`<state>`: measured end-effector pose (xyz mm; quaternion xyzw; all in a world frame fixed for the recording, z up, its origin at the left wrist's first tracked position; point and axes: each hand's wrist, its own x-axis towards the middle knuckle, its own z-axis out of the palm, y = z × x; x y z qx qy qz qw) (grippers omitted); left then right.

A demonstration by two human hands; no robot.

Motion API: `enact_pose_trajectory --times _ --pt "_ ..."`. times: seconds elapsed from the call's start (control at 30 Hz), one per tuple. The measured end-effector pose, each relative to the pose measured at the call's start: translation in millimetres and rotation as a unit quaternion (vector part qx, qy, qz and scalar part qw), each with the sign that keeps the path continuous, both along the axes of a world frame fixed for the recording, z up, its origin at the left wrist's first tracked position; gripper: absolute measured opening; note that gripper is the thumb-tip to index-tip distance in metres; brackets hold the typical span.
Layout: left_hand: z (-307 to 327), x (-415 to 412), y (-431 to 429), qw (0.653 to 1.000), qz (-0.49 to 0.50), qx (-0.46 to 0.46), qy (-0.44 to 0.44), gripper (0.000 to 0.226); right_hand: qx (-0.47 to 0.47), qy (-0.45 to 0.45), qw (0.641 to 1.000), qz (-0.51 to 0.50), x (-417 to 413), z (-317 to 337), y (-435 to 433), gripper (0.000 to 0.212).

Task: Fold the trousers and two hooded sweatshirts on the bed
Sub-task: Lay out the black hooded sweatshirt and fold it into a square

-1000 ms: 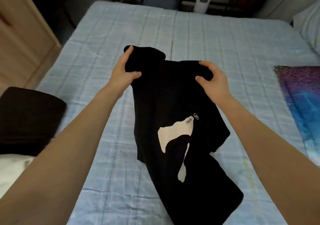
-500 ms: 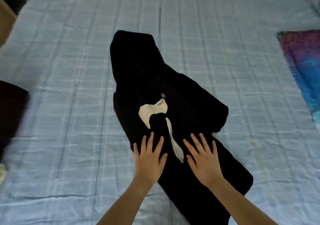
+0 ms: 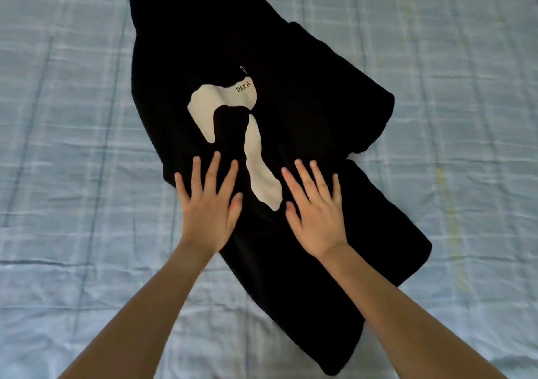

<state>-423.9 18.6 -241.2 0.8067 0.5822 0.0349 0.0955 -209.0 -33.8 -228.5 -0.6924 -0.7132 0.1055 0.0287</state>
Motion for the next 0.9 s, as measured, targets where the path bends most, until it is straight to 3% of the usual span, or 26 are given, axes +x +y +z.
enact_pose_trajectory --times 0.07,0.13,0.2,0.27,0.33,0.4,0.53,0.67,0.77,0.9 --pt "10.9 2.4 -11.4 0.998 0.036 -0.003 -0.047 0.053 0.024 0.056 0.998 0.02 8.4 15.5 -3.0 0.06" --pt "28.2 10.4 -41.3 0.979 0.121 -0.045 -0.156 0.048 0.072 0.067 0.995 0.005 31.2 33.0 -17.1 0.054" --pt "47.7 28.0 -80.2 0.92 0.24 -0.116 -0.287 0.051 0.093 0.036 0.993 -0.067 64.1 46.9 -38.2 0.052" --pt "65.0 47.9 -114.2 0.84 0.342 -0.164 -0.388 0.054 -0.001 0.052 0.991 -0.121 96.6 54.3 -58.4 0.057" --pt "74.3 63.4 -140.8 0.77 0.397 -0.184 -0.464 0.056 -0.11 0.074 0.986 -0.098 119.8 57.9 -69.1 0.064" --pt "78.1 77.0 -163.1 0.733 0.397 -0.208 -0.512 0.063 -0.124 0.106 0.984 -0.066 131.4 61.8 -67.6 0.065" --pt "78.9 93.2 -190.7 0.769 0.357 -0.237 -0.475 0.083 -0.125 0.279 0.95 -0.07 133.3 76.4 -63.7 0.056" --pt "97.4 77.7 -189.7 0.769 0.388 -0.199 -0.468 0.079 -0.097 0.392 0.908 -0.114 163.8 102.3 -79.0 0.047" --pt "103.7 86.4 -196.5 0.797 0.375 -0.181 -0.438 0.077 -0.063 0.368 0.917 -0.138 184.9 101.8 -99.1 0.051" --pt "79.1 107.8 -206.4 0.812 0.363 -0.206 -0.408 0.079 -0.083 0.223 0.963 -0.129 189.0 60.2 -109.7 0.061"
